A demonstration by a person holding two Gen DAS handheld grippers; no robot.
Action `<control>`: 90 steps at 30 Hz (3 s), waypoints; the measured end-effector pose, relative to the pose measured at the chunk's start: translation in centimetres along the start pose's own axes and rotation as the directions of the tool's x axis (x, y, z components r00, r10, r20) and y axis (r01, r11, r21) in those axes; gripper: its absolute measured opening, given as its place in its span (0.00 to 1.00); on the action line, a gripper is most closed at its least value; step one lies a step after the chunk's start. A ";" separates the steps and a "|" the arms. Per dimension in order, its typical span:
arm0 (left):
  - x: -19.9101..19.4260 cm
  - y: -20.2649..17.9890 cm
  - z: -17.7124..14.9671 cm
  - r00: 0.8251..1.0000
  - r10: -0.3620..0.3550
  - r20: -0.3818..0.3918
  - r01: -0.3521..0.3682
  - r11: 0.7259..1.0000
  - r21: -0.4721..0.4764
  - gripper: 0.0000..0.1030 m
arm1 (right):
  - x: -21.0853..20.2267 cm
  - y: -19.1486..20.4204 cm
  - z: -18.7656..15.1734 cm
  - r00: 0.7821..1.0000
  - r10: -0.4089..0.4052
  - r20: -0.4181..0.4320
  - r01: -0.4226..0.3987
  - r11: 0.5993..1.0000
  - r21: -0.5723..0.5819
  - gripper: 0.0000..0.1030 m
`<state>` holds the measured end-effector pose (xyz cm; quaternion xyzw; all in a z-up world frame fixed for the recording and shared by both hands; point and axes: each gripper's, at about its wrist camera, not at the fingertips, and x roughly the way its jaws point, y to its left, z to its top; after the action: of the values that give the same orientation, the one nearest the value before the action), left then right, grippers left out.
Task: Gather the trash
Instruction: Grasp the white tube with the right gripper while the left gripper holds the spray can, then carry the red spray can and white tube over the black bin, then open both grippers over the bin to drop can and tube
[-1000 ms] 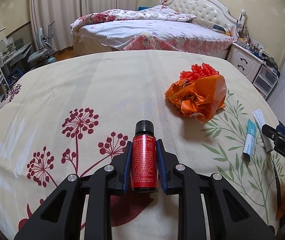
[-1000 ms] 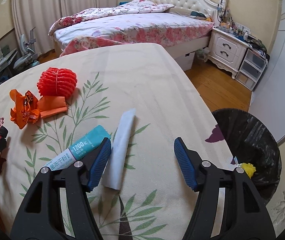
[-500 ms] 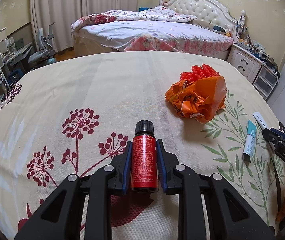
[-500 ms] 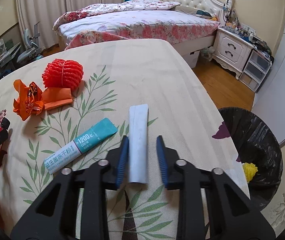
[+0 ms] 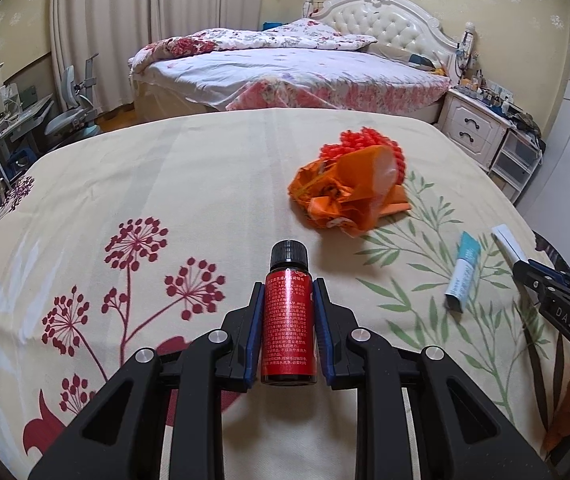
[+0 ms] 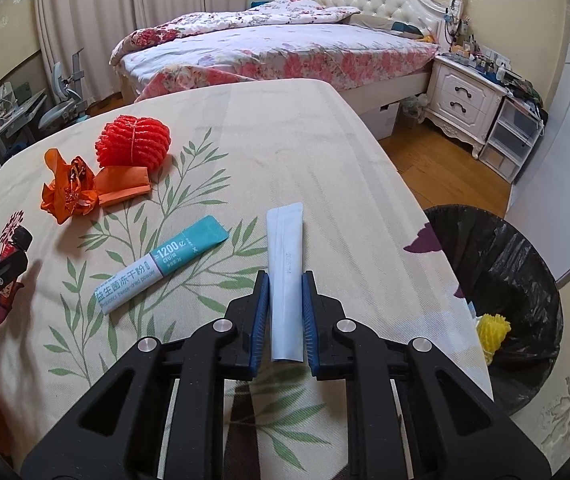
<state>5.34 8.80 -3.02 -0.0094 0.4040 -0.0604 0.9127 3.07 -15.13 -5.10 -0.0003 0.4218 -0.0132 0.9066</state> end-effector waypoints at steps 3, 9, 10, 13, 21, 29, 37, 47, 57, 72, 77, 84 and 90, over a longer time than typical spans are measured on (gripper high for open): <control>-0.4 -1.2 -0.2 1.000 -0.013 0.013 0.013 1.000 0.011 0.24 | -0.5 -0.4 -0.3 1.000 -0.001 0.008 0.000 1.000 0.007 0.16; -1.4 -3.4 -0.4 0.998 -0.039 0.040 0.037 0.999 0.039 0.24 | -1.7 -1.6 -0.8 1.000 -0.005 0.030 0.004 1.000 0.024 0.16; -1.6 -3.9 -0.4 0.998 -0.044 0.044 0.042 0.998 0.045 0.24 | -2.0 -1.8 -0.9 0.999 -0.007 0.034 0.006 1.000 0.028 0.16; -1.9 -5.3 -0.3 0.997 -0.061 0.056 0.057 0.996 0.066 0.24 | -2.6 -2.6 -1.2 0.999 -0.014 0.046 0.013 0.999 0.039 0.16; -2.7 -9.8 0.3 0.989 -0.121 0.083 0.109 0.985 0.136 0.24 | -4.2 -5.5 -1.6 0.996 -0.052 0.078 0.045 0.995 0.088 0.16; -2.5 -14.5 0.9 0.979 -0.183 0.090 0.162 0.966 0.203 0.24 | -5.0 -9.3 -2.0 0.990 -0.108 0.095 0.092 0.983 0.160 0.16; -1.5 -19.3 1.5 0.969 -0.232 0.083 0.201 0.939 0.280 0.24 | -5.5 -13.4 -2.3 0.980 -0.169 0.104 0.140 0.962 0.236 0.16; 0.2 -24.4 2.5 0.957 -0.278 0.080 0.235 0.909 0.346 0.24 | -5.2 -17.5 -2.4 0.966 -0.237 0.099 0.197 0.930 0.310 0.16; 2.6 -28.9 3.1 0.953 -0.297 0.056 0.248 0.875 0.415 0.24 | -3.3 -19.7 -2.4 0.963 -0.261 0.072 0.220 0.910 0.352 0.16; 5.8 -32.1 3.7 0.959 -0.282 0.008 0.251 0.863 0.439 0.24 | -1.0 -22.4 -2.6 0.958 -0.286 0.026 0.253 0.881 0.400 0.16; 6.2 -32.5 3.8 0.959 -0.283 -0.007 0.257 0.862 0.436 0.24 | -0.3 -22.8 -2.5 0.955 -0.295 0.015 0.264 0.875 0.405 0.17; 6.4 -32.3 3.9 0.961 -0.277 -0.012 0.255 0.870 0.422 0.46 | -0.1 -23.1 -2.6 0.951 -0.309 0.015 0.275 0.868 0.414 0.32; 6.1 -32.3 3.8 0.962 -0.274 0.010 0.244 0.872 0.424 0.63 | -0.4 -23.2 -2.8 0.946 -0.323 0.019 0.286 0.862 0.419 0.39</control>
<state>8.92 -24.07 -2.78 0.1303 0.3447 -0.2670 0.8904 0.11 -38.30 -6.27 0.1226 0.3637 -0.2446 0.8904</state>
